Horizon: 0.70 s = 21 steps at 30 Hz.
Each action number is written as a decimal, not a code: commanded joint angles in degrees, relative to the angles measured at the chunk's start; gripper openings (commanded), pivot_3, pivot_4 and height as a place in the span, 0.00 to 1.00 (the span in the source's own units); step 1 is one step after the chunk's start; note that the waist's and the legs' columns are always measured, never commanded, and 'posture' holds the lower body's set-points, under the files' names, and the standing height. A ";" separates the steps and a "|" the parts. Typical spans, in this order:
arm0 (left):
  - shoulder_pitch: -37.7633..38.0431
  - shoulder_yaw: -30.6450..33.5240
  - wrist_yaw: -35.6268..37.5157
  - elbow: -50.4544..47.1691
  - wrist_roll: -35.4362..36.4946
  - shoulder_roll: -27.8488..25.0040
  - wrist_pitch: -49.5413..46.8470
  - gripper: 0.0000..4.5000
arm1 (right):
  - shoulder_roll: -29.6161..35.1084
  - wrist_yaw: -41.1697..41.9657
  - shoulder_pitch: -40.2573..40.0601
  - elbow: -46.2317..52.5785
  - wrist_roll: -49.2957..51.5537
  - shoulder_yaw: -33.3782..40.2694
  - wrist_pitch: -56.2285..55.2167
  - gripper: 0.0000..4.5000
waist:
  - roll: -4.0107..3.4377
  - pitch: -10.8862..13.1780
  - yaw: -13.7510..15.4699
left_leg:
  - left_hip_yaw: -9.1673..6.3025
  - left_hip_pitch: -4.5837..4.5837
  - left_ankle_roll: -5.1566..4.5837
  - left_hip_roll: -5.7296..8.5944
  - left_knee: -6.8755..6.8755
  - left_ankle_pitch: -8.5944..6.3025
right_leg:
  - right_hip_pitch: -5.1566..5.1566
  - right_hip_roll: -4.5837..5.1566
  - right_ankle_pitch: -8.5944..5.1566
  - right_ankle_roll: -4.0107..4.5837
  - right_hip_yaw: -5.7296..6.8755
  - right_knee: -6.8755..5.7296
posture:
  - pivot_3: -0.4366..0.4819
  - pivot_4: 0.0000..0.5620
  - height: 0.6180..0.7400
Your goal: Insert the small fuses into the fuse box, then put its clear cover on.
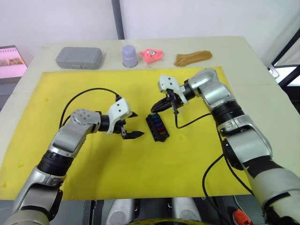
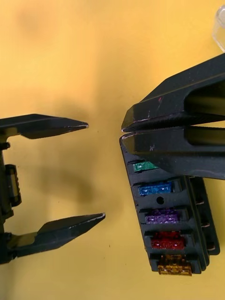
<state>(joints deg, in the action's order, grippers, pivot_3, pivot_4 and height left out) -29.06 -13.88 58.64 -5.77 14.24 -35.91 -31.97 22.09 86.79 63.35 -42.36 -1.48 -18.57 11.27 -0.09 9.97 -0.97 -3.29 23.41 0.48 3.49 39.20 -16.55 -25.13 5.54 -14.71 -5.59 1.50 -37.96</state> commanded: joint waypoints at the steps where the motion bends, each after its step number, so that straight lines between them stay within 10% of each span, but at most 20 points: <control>1: -0.80 0.74 0.16 -2.19 0.28 -0.32 0.13 1.00 | 0.69 -1.27 -0.35 0.87 -1.24 -0.55 -1.61 0.02 | 0.00 0.00 -0.02 | 0.01 0.00 0.00 0.00 0.00 0.00 | 0.00 0.00 0.00 0.00 0.00 0.00 | 0.48 0.27 0.92; 11: -0.34 1.15 0.00 -3.74 0.78 -0.65 -1.16 1.00 | 1.49 -1.89 0.55 4.72 0.59 1.41 -0.07 0.02 | 0.00 0.00 0.08 | 0.00 -0.01 0.00 0.00 0.01 0.00 | 0.03 -0.03 0.00 0.00 0.00 0.01 | 0.48 0.27 0.92; 21: 3.30 6.93 -0.88 -10.26 5.22 -2.74 -4.94 1.00 | 8.28 -15.89 -1.85 27.97 1.59 6.74 27.03 0.07 | 0.00 0.00 0.26 | -0.02 0.02 0.00 -0.01 0.00 0.00 | -0.01 0.05 0.00 0.01 -0.09 0.02 | 0.48 0.27 0.92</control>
<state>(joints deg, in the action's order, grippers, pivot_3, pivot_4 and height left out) -25.44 -9.15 58.18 -13.69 17.96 -38.28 -36.44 30.16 72.99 61.41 -17.90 0.10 -12.84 35.02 -0.09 9.97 -0.71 -3.31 23.44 0.48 3.47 39.20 -16.56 -25.13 5.59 -14.71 -5.58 1.41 -37.92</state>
